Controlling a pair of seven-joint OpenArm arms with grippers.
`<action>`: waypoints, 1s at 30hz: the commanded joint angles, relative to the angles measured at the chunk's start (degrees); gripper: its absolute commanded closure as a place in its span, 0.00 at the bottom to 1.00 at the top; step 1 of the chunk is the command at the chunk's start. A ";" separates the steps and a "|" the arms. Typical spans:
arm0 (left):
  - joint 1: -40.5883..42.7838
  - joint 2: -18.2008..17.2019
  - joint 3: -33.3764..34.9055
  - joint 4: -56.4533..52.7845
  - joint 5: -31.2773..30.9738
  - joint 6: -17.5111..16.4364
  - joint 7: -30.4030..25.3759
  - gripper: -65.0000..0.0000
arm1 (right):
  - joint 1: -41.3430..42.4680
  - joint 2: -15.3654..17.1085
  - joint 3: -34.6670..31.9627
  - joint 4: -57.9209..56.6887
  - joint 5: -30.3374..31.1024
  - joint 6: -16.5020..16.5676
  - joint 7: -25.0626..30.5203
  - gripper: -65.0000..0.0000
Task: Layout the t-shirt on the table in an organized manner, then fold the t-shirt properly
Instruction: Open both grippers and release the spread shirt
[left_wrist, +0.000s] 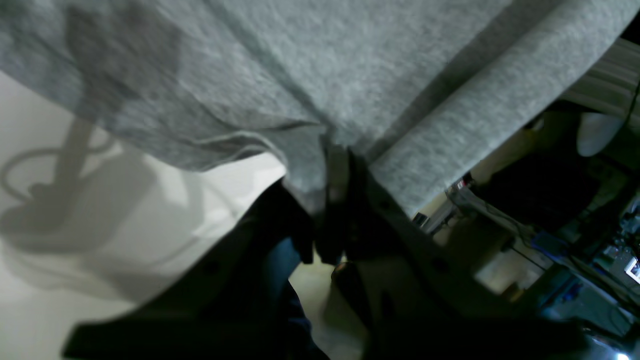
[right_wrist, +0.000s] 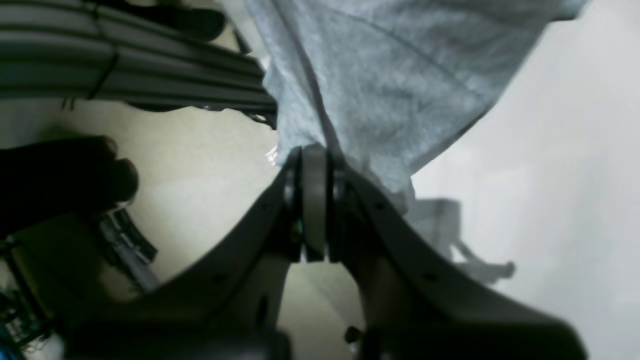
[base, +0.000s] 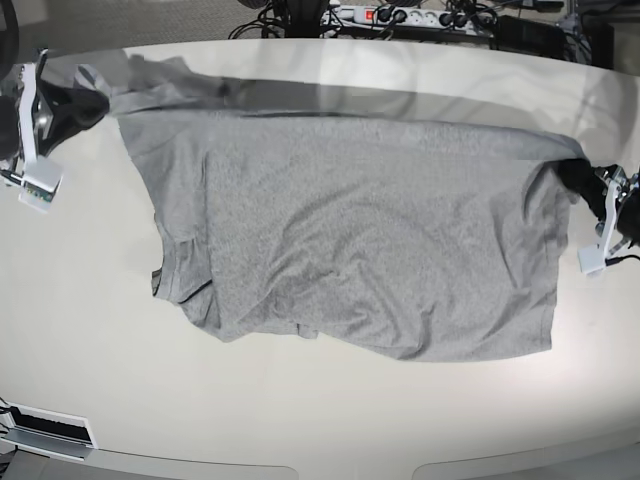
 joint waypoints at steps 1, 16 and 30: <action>-0.61 -1.79 -0.74 0.35 -0.38 -0.11 0.52 1.00 | -0.37 1.44 0.81 0.39 0.53 0.10 0.25 1.00; -2.99 -3.89 -0.83 0.35 -0.38 0.28 0.52 0.35 | 0.00 1.62 0.96 0.44 0.53 0.10 0.25 0.36; -12.52 -1.40 -20.59 -5.33 2.75 -0.71 0.52 0.38 | 14.08 -13.73 1.27 -1.70 -21.81 -2.14 13.29 0.36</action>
